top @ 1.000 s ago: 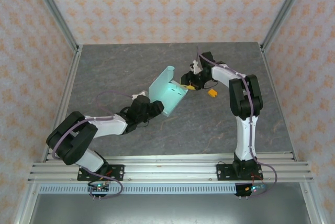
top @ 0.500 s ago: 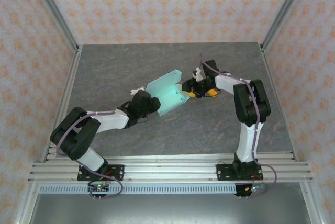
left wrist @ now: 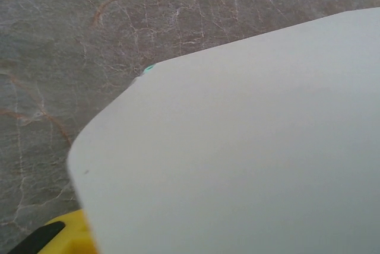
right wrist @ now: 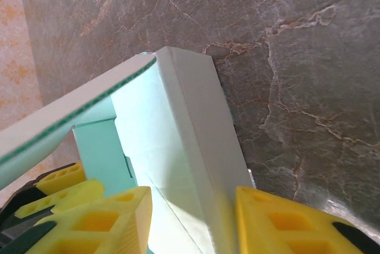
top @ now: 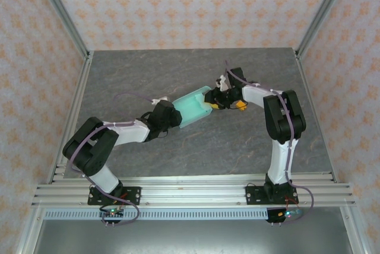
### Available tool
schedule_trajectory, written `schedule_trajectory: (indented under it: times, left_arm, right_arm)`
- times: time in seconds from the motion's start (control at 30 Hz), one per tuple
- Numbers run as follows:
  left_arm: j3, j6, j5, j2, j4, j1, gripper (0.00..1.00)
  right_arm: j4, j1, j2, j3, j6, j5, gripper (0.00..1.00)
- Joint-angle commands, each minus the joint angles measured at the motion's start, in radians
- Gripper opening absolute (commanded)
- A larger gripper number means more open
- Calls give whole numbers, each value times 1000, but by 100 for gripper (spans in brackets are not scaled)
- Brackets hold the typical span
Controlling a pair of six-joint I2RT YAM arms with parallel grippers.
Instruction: Fold the paper box
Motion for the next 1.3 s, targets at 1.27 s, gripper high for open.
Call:
schedule_trajectory:
  times: [1.27]
  left_arm:
    - [-28,14,56,-130,-72,83,50]
  right_arm:
    - [31,244,-103,-120,-183,863,15]
